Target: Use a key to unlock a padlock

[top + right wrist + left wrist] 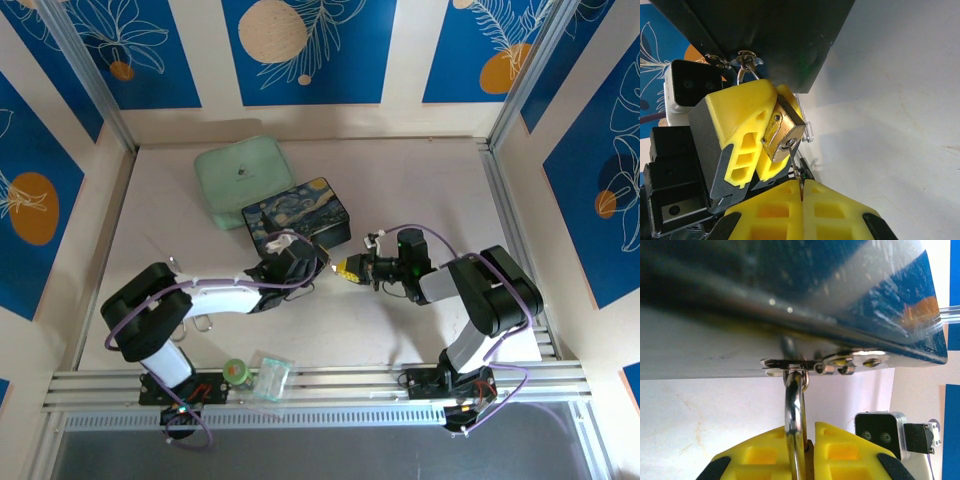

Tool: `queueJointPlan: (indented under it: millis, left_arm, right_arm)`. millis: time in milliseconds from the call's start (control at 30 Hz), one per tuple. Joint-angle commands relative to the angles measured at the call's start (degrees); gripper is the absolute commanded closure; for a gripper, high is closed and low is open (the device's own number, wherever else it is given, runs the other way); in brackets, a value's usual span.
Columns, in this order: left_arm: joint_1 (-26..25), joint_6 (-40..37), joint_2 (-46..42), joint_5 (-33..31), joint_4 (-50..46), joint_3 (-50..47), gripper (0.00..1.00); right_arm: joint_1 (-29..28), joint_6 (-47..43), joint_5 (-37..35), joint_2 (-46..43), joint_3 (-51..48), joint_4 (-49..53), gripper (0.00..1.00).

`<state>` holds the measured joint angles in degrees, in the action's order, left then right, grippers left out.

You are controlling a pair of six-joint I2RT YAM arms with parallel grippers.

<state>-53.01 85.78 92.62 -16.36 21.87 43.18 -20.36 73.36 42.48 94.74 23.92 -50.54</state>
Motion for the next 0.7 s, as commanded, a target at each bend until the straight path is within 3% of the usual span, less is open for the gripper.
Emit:
queueJointPlan:
  millis: [0, 233, 667]
  left_arm:
    - [-1.39, 2.18, -0.73, 5.06, 5.55, 2.08, 1.00]
    - [-1.40, 2.15, -1.57, 6.02, 6.57, 1.91, 1.00]
    - [-1.43, 4.02, -0.05, 7.13, 9.56, 1.49, 1.00]
  right_arm:
    - [-0.87, -1.71, 0.37, 0.11, 0.81, -6.45, 1.00]
    - [1.81, -2.14, 2.69, 5.45, 1.64, -7.21, 1.00]
    - [-0.90, 1.91, 0.96, 8.00, 2.27, -13.42, 1.00]
